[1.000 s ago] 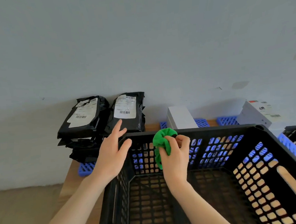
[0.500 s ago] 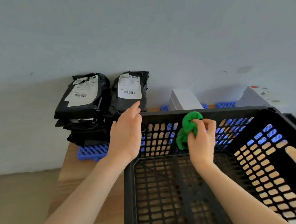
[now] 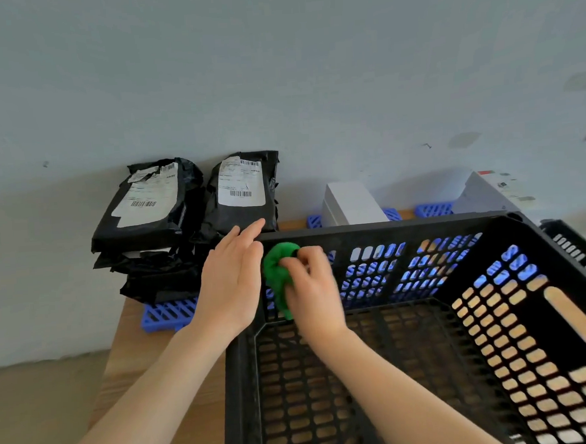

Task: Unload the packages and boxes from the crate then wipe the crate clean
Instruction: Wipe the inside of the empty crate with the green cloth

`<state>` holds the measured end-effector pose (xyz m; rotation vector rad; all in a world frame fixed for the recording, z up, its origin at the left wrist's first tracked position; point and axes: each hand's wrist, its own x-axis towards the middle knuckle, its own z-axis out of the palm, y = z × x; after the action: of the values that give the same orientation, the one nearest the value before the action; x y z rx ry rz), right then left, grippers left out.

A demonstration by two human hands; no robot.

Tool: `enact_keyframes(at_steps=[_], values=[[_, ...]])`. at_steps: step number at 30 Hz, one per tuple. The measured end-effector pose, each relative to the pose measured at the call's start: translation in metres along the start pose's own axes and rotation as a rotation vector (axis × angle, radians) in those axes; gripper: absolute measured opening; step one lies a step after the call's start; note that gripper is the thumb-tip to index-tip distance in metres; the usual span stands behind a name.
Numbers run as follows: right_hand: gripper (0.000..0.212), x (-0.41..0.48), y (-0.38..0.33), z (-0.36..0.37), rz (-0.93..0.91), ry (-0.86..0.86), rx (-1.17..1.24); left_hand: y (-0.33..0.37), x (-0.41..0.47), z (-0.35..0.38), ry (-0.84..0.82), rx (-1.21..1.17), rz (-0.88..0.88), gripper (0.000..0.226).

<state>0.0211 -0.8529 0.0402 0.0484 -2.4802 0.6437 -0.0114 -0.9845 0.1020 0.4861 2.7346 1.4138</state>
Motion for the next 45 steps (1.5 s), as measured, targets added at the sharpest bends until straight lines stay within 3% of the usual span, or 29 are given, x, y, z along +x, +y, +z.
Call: enact_keyframes(at_steps=[6,8,13,15,24,29,32,37,42,45], values=[[0.027,-0.011,0.059,-0.047,0.519,0.226,-0.028,-0.003,-0.002,-0.001,0.018,-0.122,-0.011,0.061],[0.026,-0.010,0.047,-0.040,0.574,0.256,0.017,-0.002,-0.001,-0.001,0.020,-0.163,-0.014,0.062],[0.030,0.002,-0.025,0.009,0.094,0.067,0.150,-0.001,-0.001,0.000,0.037,-0.338,-0.072,0.050],[0.035,0.005,-0.033,0.024,0.006,0.025,0.134,-0.002,0.001,0.001,0.034,-0.381,-0.083,0.046],[0.046,-0.031,0.007,0.065,-0.086,-0.046,-0.003,-0.013,0.001,0.004,0.042,-0.178,0.055,0.055],[0.052,-0.063,0.023,0.094,0.108,-0.416,-0.086,-0.014,0.001,0.004,0.044,-0.186,0.033,0.070],[0.048,-0.065,0.026,0.101,0.204,-0.528,-0.110,-0.012,0.002,0.005,0.054,-0.196,0.009,0.069],[0.055,-0.044,0.028,0.058,-0.084,-0.368,-0.031,-0.007,0.000,0.002,0.050,-0.160,-0.003,0.065],[0.040,0.008,0.009,-0.004,-0.235,-0.067,0.044,-0.007,0.000,0.000,0.047,-0.080,-0.001,0.061],[0.042,0.017,0.013,-0.024,-0.280,-0.092,-0.032,-0.003,-0.001,-0.001,0.027,0.109,0.049,0.064]])
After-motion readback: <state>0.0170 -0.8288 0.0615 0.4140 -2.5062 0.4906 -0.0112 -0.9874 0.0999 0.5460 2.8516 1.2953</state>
